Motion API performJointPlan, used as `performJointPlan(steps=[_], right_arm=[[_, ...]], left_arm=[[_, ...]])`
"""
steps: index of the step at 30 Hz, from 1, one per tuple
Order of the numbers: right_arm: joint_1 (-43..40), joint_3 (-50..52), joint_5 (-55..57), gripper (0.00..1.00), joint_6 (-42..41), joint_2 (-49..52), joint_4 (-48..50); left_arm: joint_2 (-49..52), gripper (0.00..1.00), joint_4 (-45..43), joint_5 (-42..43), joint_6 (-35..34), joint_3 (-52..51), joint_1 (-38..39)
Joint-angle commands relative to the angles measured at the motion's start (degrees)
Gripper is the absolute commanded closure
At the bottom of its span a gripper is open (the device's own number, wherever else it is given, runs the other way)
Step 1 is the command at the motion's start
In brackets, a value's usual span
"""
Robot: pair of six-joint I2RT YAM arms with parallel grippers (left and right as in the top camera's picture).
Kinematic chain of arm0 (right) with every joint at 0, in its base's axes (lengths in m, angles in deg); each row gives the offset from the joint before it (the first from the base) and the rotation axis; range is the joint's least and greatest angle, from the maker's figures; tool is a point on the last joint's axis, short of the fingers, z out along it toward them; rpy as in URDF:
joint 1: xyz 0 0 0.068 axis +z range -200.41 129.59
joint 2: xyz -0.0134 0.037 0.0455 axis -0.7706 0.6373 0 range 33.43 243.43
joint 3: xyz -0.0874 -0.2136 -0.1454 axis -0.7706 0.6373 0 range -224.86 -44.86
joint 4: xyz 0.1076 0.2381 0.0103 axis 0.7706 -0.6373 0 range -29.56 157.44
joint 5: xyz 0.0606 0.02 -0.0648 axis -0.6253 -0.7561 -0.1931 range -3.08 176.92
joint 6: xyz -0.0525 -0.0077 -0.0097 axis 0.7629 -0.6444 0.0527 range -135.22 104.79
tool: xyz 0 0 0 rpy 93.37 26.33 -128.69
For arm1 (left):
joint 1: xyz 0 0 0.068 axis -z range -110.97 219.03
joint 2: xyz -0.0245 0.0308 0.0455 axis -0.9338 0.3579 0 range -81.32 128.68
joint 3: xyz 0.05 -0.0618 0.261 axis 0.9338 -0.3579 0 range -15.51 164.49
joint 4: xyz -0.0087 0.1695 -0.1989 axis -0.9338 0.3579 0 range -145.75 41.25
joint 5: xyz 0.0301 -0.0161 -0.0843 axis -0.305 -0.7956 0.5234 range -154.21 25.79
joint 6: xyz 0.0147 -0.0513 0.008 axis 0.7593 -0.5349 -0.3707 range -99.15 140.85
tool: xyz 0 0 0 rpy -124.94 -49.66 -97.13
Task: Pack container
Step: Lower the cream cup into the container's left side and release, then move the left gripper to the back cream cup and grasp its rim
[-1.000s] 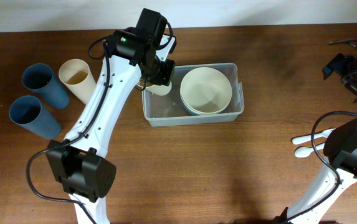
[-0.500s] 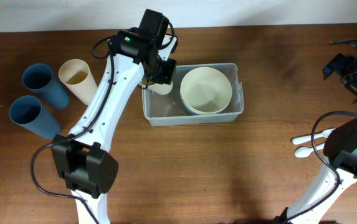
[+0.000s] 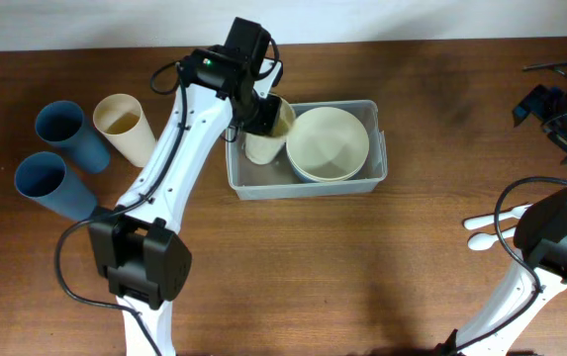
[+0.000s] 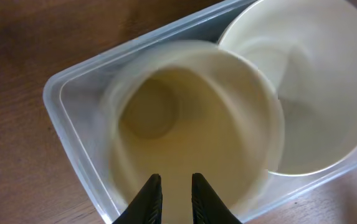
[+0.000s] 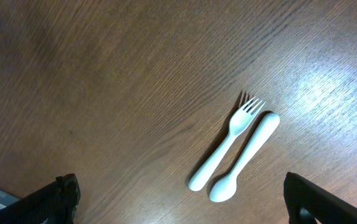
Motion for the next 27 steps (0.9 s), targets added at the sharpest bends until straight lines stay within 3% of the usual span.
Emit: performJointPlan(steps=[1, 11, 16, 20, 22, 24, 27], right_arm=[[-0.37, 0.24, 0.92, 0.01, -0.46, -0.61, 0.04], [-0.37, 0.24, 0.92, 0.01, -0.46, -0.61, 0.04], [-0.37, 0.24, 0.92, 0.01, -0.46, -0.61, 0.04], [-0.37, 0.24, 0.92, 0.01, -0.46, -0.61, 0.04], [-0.37, 0.24, 0.92, 0.01, -0.46, -0.61, 0.04], [-0.37, 0.24, 0.92, 0.01, -0.46, -0.61, 0.04], [-0.37, 0.24, 0.92, 0.01, -0.46, -0.61, 0.04]], left_arm=[[0.72, 0.82, -0.37, -0.44, -0.15, 0.72, 0.07], [0.72, 0.82, 0.74, -0.85, -0.15, 4.61, 0.0], [0.72, 0.82, 3.85, -1.66, -0.15, 11.19, -0.7], [0.7, 0.8, 9.62, -7.56, -0.17, 19.3, -2.08], [0.7, 0.52, 13.51, -11.45, -0.22, 23.32, -3.1], [0.7, 0.49, 17.4, -15.06, -1.66, 26.21, -4.57], [0.7, 0.45, 22.14, -19.67, -10.75, 27.58, -9.79]])
